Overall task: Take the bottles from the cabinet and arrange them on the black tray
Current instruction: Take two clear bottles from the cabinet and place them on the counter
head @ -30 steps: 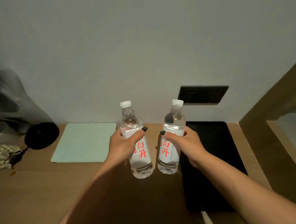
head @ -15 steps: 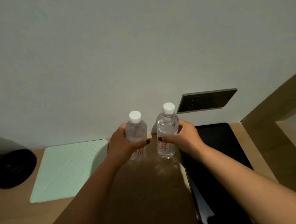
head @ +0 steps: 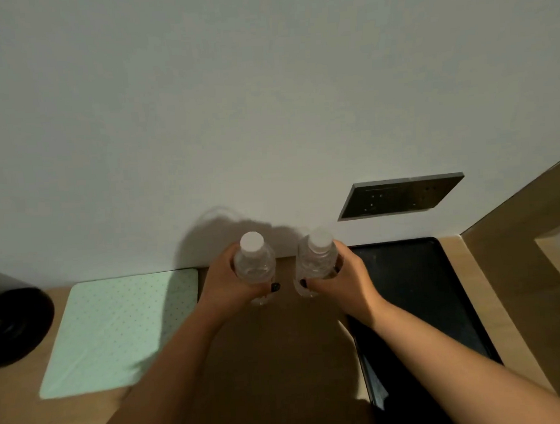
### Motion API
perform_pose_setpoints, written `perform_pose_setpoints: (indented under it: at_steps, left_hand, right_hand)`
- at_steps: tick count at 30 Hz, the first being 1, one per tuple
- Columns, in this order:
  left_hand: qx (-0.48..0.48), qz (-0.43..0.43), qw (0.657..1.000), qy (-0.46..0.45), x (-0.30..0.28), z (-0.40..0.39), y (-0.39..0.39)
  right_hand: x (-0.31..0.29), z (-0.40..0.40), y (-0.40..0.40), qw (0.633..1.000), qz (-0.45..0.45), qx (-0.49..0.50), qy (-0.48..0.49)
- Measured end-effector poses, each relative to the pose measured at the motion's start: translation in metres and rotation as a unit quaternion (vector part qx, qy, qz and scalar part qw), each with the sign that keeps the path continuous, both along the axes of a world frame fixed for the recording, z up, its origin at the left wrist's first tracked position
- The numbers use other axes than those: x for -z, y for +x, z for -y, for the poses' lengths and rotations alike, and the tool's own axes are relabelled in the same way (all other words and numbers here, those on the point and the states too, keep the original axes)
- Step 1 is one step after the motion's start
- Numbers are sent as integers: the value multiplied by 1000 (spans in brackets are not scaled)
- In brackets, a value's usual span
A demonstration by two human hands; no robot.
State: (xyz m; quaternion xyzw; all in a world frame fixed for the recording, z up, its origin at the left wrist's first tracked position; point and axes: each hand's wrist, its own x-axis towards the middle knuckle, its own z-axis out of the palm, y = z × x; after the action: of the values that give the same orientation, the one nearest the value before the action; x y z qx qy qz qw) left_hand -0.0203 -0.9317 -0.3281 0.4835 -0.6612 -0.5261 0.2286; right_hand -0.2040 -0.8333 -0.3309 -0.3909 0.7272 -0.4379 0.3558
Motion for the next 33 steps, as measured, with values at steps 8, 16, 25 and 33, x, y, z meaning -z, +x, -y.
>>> perform_pose_setpoints:
  at_steps: [8, 16, 25, 33]
  left_hand:
    - [26, 31, 999, -37, -22, -2, -2]
    - [78, 16, 989, -125, -104, -16, -15]
    - [199, 36, 951, -234, -162, -92, -50]
    - [298, 51, 911, -280, -184, -174, -109]
  right_hand:
    - [-26, 2, 2, 997, -47, -49, 39]
    - [-83, -38, -4, 992, -102, -27, 69]
    - [-145, -134, -24, 969, -244, 8, 33]
    - [-175, -241, -63, 932, -337, 113, 72]
